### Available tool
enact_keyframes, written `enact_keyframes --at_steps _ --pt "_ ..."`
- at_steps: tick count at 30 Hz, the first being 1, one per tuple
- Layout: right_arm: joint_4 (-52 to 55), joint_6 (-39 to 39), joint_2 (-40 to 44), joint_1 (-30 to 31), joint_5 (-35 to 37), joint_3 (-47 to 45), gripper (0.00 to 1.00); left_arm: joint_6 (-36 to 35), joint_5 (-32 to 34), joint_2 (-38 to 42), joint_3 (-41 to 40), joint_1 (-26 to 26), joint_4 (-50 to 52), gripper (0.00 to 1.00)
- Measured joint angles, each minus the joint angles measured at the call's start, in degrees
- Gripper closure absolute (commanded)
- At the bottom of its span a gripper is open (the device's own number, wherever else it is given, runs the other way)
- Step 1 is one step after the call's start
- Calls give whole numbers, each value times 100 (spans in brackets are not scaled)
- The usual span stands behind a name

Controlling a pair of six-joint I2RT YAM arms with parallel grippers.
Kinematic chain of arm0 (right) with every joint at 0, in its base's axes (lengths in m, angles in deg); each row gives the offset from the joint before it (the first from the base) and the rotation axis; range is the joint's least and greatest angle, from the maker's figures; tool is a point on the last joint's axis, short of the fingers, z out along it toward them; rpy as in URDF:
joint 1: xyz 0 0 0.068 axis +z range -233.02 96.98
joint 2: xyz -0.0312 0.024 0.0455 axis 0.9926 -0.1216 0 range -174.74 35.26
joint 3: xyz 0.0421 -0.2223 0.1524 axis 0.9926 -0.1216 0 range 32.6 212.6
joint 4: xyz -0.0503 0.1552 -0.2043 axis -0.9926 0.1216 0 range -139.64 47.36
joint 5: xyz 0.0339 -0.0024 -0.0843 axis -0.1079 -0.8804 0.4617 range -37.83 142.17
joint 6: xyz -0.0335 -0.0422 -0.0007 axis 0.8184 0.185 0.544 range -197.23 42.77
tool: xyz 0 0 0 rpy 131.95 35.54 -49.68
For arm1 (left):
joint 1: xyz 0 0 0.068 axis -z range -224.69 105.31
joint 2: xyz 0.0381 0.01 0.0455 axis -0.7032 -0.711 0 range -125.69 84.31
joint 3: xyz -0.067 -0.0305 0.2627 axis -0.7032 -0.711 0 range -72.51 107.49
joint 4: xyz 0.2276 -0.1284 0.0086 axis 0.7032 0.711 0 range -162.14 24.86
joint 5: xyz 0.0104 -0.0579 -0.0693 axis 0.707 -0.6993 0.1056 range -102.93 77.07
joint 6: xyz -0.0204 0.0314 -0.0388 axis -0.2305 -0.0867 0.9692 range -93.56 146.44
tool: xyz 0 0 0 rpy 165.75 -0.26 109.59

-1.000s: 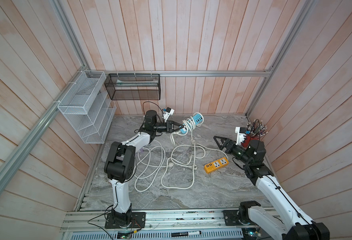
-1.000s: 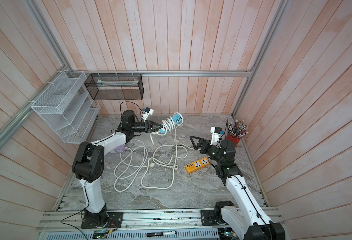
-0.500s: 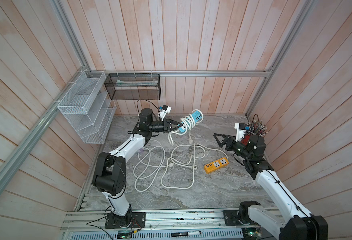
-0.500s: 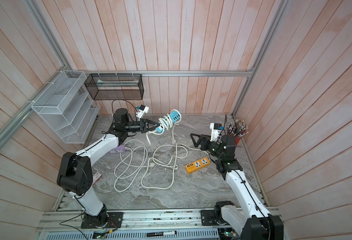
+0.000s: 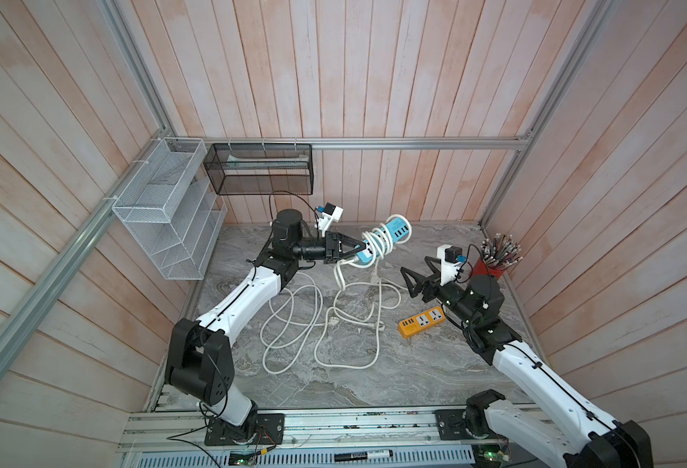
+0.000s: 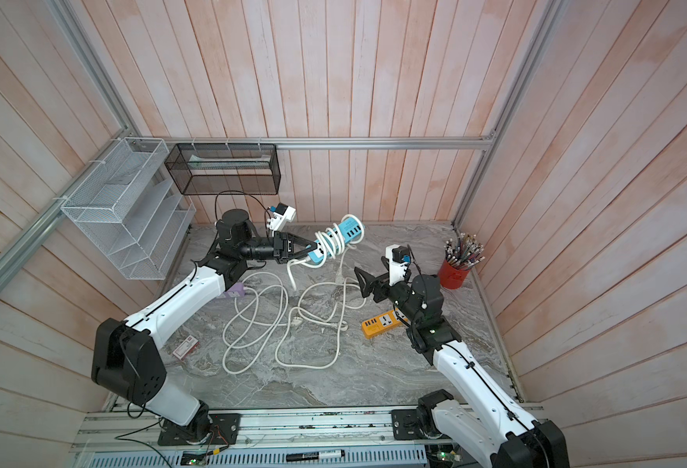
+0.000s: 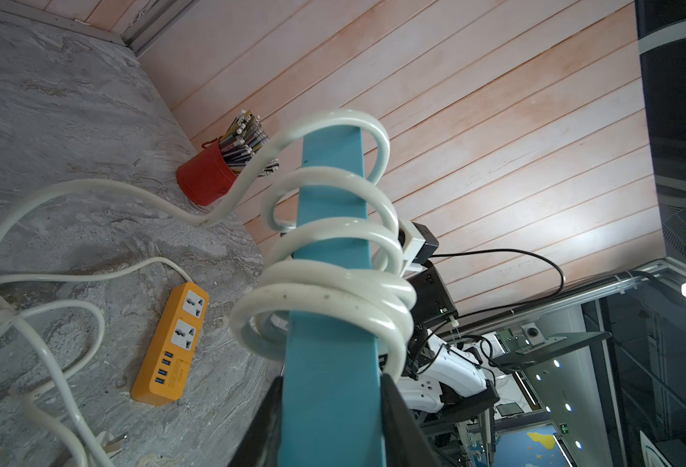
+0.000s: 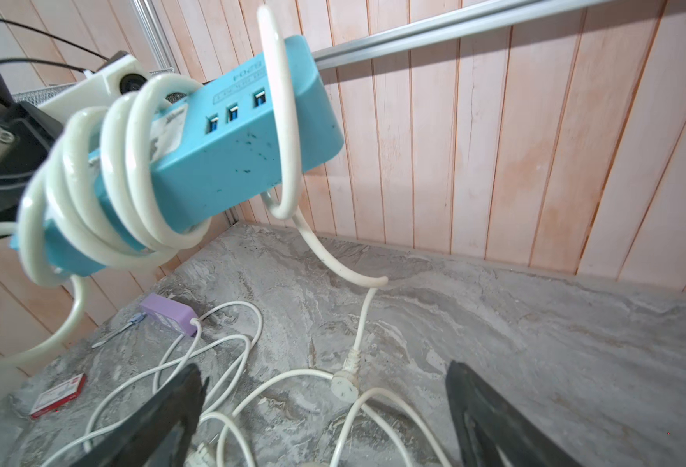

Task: Unwrap the cord wrapped around the power strip
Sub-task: Pick up the power strip from the center of the board.

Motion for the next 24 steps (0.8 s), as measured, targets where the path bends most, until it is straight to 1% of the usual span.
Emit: enact_keyframes --at_steps 3,7,13,16,20,24 --pt "-289 245 -125 114 107 -44 14 -81 68 258 0 57 232 100" --pt "-472 479 -212 234 188 -68 14 -225 107 498 0 61 507 100" --pt "-634 800 -234 535 472 -111 13 -374 153 597 -7 72 798 100" --pt "-664 898 -256 601 505 -111 13 -483 221 599 -7 98 970 100" --pt "-610 741 -46 597 361 -111 10 -820 332 603 -7 107 1397 100" --pt "-136 376 496 522 -101 79 8 -1104 420 603 -7 107 1725 100"
